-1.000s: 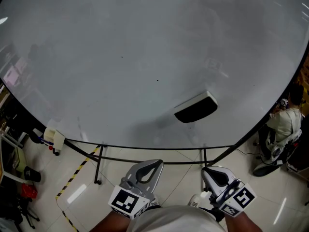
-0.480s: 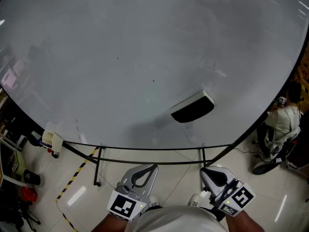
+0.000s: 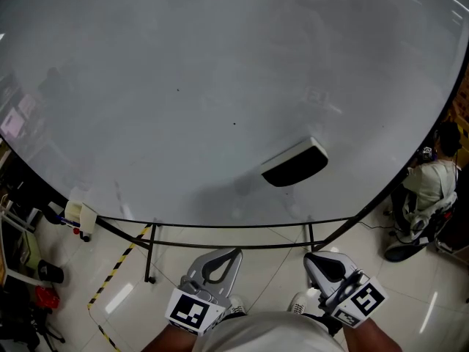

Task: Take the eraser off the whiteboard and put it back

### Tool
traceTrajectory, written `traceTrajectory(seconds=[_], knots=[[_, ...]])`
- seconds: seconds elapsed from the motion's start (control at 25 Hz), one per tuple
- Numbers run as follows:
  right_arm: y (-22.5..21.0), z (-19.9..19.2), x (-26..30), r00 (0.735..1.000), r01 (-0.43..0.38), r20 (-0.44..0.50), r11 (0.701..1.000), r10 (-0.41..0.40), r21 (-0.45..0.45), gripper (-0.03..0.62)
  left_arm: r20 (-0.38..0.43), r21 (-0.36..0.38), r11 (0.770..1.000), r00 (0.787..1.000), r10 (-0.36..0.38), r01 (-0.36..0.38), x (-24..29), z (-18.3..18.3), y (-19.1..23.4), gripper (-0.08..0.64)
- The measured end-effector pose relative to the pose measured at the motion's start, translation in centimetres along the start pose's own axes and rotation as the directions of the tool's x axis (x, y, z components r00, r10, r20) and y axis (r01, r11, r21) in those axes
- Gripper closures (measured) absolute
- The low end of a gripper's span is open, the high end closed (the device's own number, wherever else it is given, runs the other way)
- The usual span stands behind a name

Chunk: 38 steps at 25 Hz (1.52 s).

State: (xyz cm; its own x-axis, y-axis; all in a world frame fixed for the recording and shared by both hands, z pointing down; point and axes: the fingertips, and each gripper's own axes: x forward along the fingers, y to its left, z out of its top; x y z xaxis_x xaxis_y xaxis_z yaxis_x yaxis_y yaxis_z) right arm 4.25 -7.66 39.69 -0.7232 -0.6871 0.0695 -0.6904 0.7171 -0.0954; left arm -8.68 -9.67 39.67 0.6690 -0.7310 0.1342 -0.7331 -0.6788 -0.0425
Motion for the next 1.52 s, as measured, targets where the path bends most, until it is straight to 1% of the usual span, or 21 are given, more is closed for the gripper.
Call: traceTrajectory(seconds=[0.28, 0.48, 0.56, 0.8, 1.0, 1.16, 1.32, 1.4, 1.52], knots=[[0.2, 0.1, 0.7, 1.000, 0.032, -0.001, 0.999, -0.032, 0.003, 0.591, 0.004, 0.033, 0.999, 1.000, -0.031, 0.031, 0.1, 0.3, 0.4, 0.545], [0.4, -0.2, 1.2, 0.997, 0.080, -0.020, 0.997, -0.079, 0.004, 0.591, 0.025, 0.008, 0.998, 0.997, -0.069, 0.069, 0.4, 0.7, 1.1, 0.545], [0.7, 0.0, 1.4, 0.995, 0.099, -0.014, 0.995, -0.099, 0.006, 0.591, 0.027, 0.011, 0.996, 0.996, -0.086, 0.086, 0.3, 0.7, 1.4, 0.545], [2.4, 0.3, 2.0, 0.986, 0.165, -0.007, 0.986, -0.165, 0.013, 0.591, 0.022, 0.063, 0.985, 0.987, -0.162, 0.160, -0.7, 0.5, 1.4, 0.545], [4.1, 0.2, 1.5, 0.983, 0.183, -0.019, 0.983, -0.182, 0.016, 0.591, 0.026, 0.071, 0.978, 0.980, -0.198, 0.195, -1.0, 0.3, 1.0, 0.545], [3.9, 0.3, 0.0, 0.985, 0.170, -0.012, 0.985, -0.169, 0.014, 0.591, 0.025, 0.063, 0.983, 0.984, -0.176, 0.174, -1.2, 0.2, -0.2, 0.545], [2.7, 0.7, -3.2, 0.990, 0.143, -0.005, 0.990, -0.142, 0.016, 0.591, 0.022, 0.051, 0.990, 0.991, -0.133, 0.132, -0.9, 0.8, -3.0, 0.545], [1.9, 1.2, -5.3, 0.994, 0.106, -0.003, 0.994, -0.106, 0.018, 0.591, 0.016, 0.030, 0.995, 0.996, -0.093, 0.093, -0.5, 1.4, -4.8, 0.545], [1.0, 1.3, -8.1, 0.999, 0.035, 0.010, 0.999, -0.035, 0.015, 0.591, -0.005, -0.002, 1.000, 1.000, -0.013, 0.013, -0.1, 1.6, -7.2, 0.545]])
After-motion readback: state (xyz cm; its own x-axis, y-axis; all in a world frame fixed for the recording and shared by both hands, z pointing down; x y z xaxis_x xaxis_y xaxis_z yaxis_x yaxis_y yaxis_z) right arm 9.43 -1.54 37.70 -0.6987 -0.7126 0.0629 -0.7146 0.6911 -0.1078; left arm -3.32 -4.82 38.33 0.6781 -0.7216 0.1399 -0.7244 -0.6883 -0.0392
